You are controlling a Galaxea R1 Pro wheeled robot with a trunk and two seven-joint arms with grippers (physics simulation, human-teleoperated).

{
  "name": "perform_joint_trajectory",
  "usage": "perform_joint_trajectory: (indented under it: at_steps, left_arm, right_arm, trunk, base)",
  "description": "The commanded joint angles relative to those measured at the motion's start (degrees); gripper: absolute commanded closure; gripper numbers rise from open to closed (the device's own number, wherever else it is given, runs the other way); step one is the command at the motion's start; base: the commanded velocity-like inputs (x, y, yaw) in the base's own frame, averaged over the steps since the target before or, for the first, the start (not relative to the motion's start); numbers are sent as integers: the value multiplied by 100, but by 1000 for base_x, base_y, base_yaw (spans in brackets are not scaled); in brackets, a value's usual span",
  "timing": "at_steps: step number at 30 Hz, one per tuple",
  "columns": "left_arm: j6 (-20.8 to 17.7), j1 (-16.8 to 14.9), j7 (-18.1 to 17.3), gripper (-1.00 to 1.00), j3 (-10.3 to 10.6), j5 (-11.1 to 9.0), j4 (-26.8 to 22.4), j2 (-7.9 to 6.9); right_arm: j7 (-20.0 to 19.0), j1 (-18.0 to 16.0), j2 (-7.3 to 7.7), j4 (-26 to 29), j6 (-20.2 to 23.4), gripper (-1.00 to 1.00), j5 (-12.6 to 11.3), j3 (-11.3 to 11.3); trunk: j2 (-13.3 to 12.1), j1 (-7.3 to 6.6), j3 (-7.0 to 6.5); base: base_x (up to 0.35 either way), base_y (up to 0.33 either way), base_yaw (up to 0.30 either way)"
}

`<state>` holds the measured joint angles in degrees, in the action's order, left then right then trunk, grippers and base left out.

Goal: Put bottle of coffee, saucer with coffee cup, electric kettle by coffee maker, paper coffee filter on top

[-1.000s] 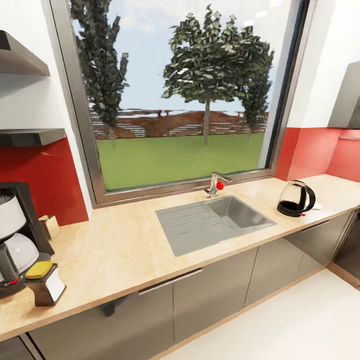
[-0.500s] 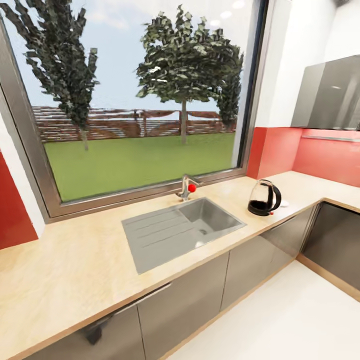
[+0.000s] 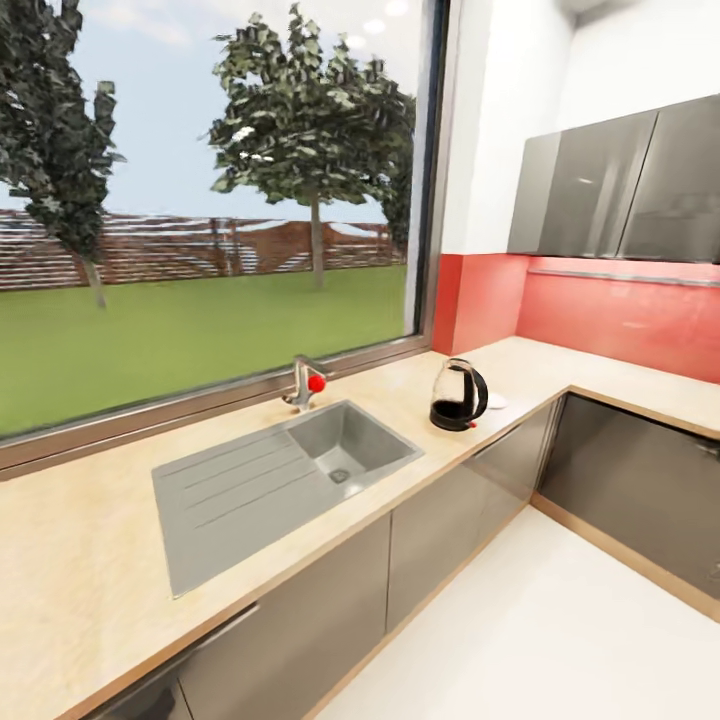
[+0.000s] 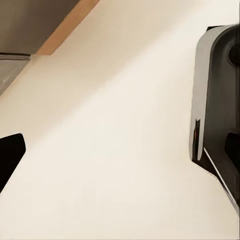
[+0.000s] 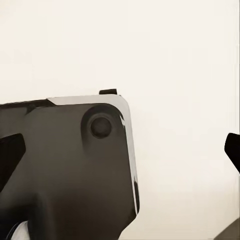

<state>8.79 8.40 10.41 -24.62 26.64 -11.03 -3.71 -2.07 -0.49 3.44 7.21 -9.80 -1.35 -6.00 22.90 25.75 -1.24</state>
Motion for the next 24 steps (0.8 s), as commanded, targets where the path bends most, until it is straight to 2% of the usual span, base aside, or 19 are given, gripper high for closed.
perform_joint_trajectory:
  at_steps: [1,7,18,24]
  left_arm:
    - [17,4,10,-100,-43,64,-7,18]
    - [19,4,21,-100,-43,77,-8,75]
    - [22,4,28,-100,-47,68,-13,81]
    - [77,4,29,-100,-75,52,-22,82]
  right_arm:
    - [-22,-3,-1,-10,-22,-100,-14,-33]
    - [-22,-3,-1,-9,-22,-100,-14,-33]
    - [-81,-3,-1,-7,-22,-100,-14,-33]
    - [-78,-3,-1,-7,-22,-100,-14,-33]
  trunk:
    - [2,4,0]
    - [2,4,0]
    - [2,4,0]
    - [2,4,0]
  base:
    - [168,-252,-300]
    - [133,-268,-300]
    - [96,-284,-300]
    - [211,-225,-300]
